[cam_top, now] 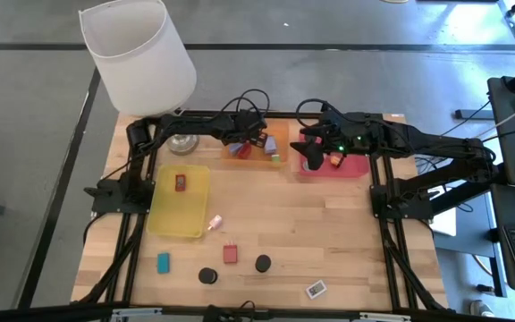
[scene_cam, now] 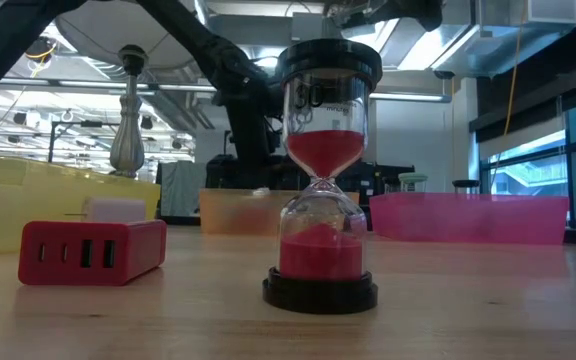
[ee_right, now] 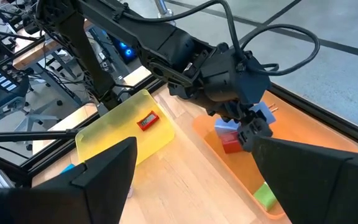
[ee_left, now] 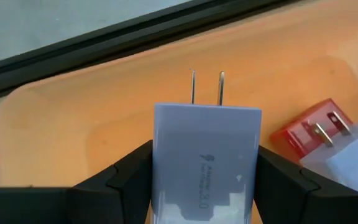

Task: Pick & Place Office items
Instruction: Put the blue charger adapter into the orange bin

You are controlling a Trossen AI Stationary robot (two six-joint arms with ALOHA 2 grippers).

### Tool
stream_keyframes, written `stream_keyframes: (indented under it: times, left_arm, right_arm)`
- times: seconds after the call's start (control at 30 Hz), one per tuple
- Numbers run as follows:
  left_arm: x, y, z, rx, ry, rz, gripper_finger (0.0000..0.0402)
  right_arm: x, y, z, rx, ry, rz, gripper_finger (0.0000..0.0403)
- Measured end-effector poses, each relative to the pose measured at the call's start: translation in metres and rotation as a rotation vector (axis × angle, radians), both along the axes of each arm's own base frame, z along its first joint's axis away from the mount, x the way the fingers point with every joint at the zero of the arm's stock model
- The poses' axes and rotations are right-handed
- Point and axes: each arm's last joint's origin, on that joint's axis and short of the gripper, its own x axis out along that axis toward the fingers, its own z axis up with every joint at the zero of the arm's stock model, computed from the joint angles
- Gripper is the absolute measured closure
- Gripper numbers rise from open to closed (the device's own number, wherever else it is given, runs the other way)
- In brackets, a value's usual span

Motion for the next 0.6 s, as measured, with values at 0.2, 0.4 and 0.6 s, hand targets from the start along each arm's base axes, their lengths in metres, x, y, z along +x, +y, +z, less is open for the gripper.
stream_keyframes:
  times: [0.2, 0.4, 0.6]
  left_arm:
    - [-0.0014, -0.0006, -0.0007, 0.009, 0.048, -0.04, 0.0172]
    - [-0.0017, -0.0001, -0.0006, 0.012, 0.047, -0.031, 0.0169]
    - [-0.0016, 0.0, -0.0005, 0.011, 0.04, -0.022, 0.0155]
  right_arm:
    - [0.0, 0.0, 0.0, -0.002, 0.001, 0.001, 0.0081]
    - [0.0, 0.0, 0.0, -0.003, 0.001, 0.002, 0.0081]
    - [0.0, 0.0, 0.0, -0.017, 0.006, 0.008, 0.0081]
